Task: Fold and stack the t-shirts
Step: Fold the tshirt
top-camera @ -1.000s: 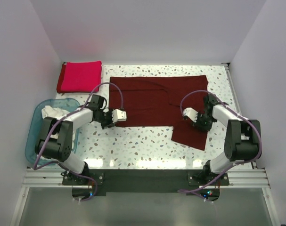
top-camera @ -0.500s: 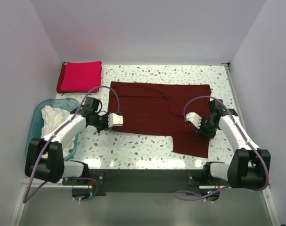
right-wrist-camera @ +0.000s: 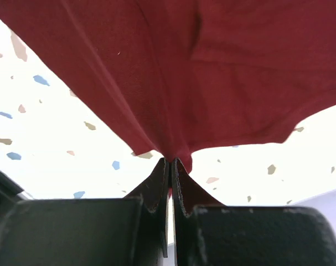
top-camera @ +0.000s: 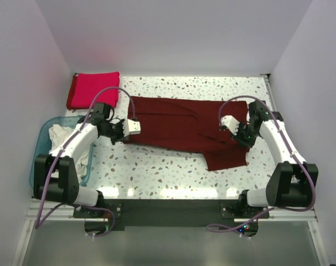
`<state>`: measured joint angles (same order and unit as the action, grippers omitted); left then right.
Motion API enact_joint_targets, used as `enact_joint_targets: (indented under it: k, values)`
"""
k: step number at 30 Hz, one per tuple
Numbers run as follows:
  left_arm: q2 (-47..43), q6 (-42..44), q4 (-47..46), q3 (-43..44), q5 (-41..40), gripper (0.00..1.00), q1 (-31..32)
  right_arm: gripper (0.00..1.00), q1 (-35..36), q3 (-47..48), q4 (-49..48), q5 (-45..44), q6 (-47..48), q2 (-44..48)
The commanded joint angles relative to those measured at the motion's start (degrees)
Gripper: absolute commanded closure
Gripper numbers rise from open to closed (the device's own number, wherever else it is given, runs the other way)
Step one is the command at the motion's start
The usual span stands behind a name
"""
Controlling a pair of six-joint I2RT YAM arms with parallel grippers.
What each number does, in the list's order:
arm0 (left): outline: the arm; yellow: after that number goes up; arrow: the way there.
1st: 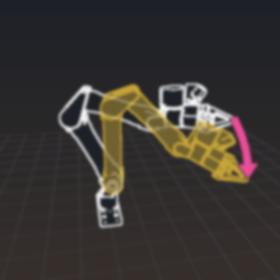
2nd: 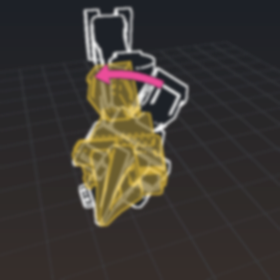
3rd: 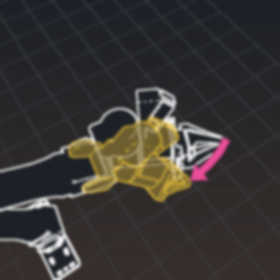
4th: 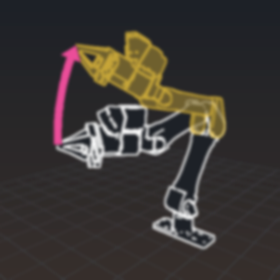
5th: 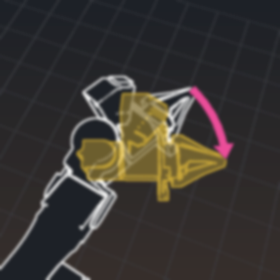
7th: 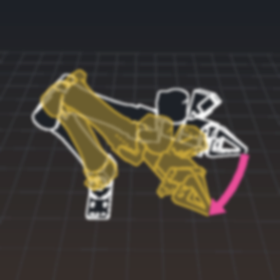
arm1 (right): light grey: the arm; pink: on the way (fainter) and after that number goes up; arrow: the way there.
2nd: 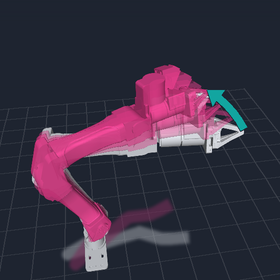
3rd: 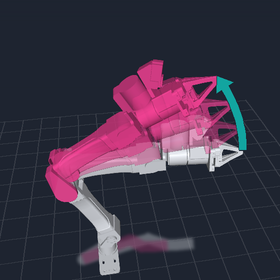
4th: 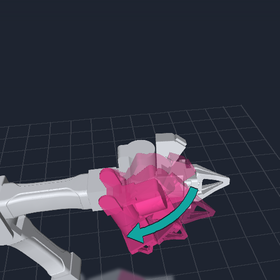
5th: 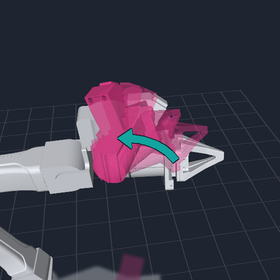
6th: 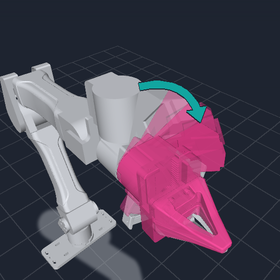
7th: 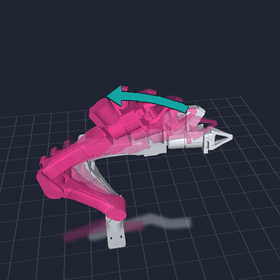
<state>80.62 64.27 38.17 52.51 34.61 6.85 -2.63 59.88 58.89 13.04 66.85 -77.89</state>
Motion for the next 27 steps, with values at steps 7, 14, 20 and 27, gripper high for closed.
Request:
enact_joint_targets:
  k: [7,14,20,27]
  values:
    - [10.24,-0.46,-1.08,12.96,4.24,1.00,-1.93,1.00,-0.09,13.85,0.87,0.94,0.03,-9.38]
    - [17.02,-0.99,-1.52,20.51,4.59,1.00,-3.33,1.00,-0.09,24.30,1.22,0.41,0.56,-17.55]
    - [21.15,-2.04,-3.63,23.86,4.24,1.00,-3.78,1.00,0.17,31.61,1.93,0.32,1.00,-25.46]
    - [26.07,-5.12,-5.30,29.13,3.18,1.00,-3.78,1.00,0.26,37.67,1.40,-0.82,1.97,-31.71]
